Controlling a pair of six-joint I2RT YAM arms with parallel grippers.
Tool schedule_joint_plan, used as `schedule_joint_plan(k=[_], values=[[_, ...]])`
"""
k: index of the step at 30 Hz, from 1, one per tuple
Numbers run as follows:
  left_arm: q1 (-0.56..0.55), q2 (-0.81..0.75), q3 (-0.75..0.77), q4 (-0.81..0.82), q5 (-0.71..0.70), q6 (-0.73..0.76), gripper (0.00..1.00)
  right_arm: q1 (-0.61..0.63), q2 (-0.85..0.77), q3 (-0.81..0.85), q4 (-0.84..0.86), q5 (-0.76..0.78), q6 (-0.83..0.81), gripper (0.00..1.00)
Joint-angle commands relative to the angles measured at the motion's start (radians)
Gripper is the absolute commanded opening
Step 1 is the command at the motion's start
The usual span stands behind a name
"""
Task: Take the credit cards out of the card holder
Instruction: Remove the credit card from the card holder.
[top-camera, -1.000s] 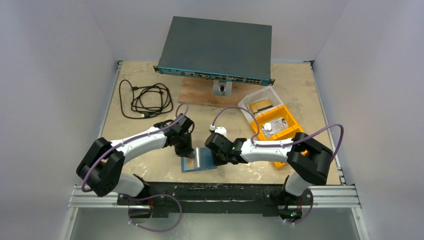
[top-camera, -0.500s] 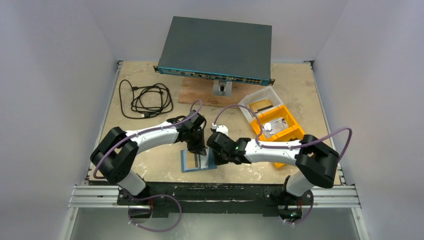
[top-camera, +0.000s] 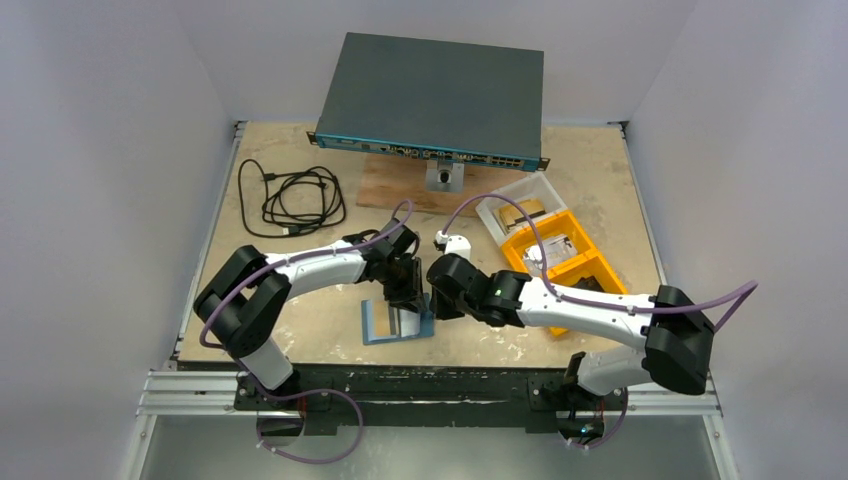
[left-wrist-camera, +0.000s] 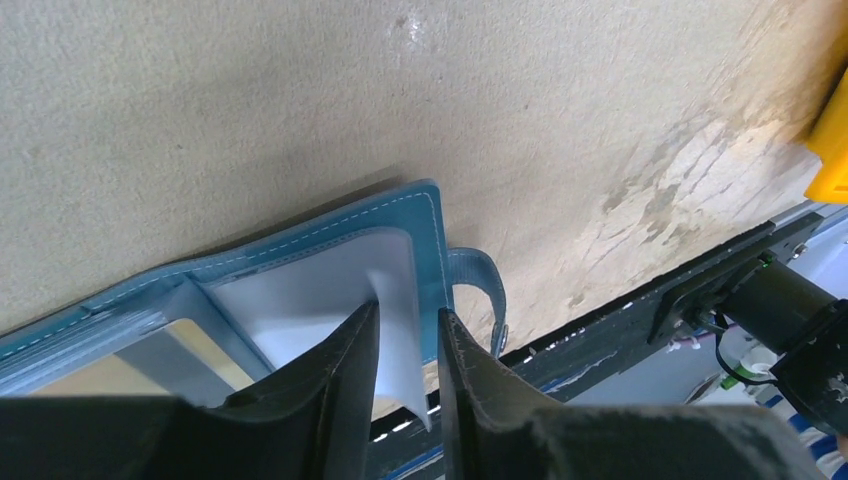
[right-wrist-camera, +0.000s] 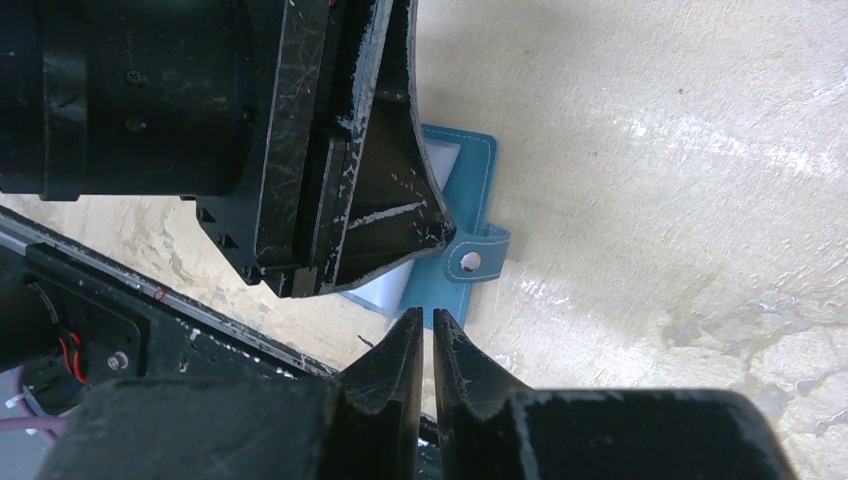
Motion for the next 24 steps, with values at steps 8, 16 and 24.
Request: schedule_joint_plan(k=[8, 16, 24], values=[[0.018, -0.034, 0.034, 0.003, 0.038, 0.022, 0.31, 0.002, 0.012, 0.072, 0.005, 0.003, -0.015, 0.09], [0.056, -0.048, 0.039, -0.013, 0.067, 0.055, 0.33, 0.012, 0.046, 0.055, 0.175, -0.128, -0.052, 0.09], [0.064, -0.023, 0.048, -0.011, 0.108, 0.077, 0.34, 0.035, 0.143, 0.085, 0.272, -0.184, -0.064, 0.08]])
